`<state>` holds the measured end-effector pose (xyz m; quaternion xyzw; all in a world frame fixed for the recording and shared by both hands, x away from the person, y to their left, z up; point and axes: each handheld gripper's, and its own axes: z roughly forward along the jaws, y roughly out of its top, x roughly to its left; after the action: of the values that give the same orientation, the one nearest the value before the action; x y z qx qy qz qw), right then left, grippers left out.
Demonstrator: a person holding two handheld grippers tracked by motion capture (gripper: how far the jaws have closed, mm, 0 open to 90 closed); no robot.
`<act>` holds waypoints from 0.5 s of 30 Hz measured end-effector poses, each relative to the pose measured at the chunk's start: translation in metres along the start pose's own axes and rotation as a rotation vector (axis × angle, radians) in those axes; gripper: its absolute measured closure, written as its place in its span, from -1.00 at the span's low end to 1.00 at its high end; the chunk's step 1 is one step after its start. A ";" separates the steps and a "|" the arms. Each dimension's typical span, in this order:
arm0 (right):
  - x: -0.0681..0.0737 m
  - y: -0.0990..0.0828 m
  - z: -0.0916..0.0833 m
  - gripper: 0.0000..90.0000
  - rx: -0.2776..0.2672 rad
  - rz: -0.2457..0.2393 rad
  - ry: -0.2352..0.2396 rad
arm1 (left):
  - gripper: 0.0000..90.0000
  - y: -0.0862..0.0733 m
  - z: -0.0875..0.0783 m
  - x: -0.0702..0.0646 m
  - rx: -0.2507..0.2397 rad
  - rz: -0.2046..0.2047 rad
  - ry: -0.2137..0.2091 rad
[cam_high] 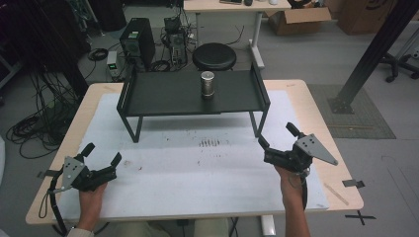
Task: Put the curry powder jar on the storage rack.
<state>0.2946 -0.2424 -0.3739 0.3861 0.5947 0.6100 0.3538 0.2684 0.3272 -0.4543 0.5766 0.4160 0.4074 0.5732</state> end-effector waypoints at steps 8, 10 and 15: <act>-0.006 -0.019 -0.004 -1.00 0.005 0.012 -0.023 | -0.99 0.000 0.000 0.000 -0.001 0.000 0.000; -0.007 -0.024 -0.005 -1.00 0.007 0.014 -0.028 | -0.99 0.000 0.000 0.000 -0.003 -0.001 -0.001; -0.007 -0.033 -0.004 -1.00 0.017 0.010 -0.034 | -0.99 0.000 0.000 0.000 -0.002 -0.001 -0.001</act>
<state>0.2936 -0.2494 -0.4071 0.4025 0.5917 0.6001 0.3574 0.2682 0.3272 -0.4543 0.5758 0.4157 0.4073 0.5743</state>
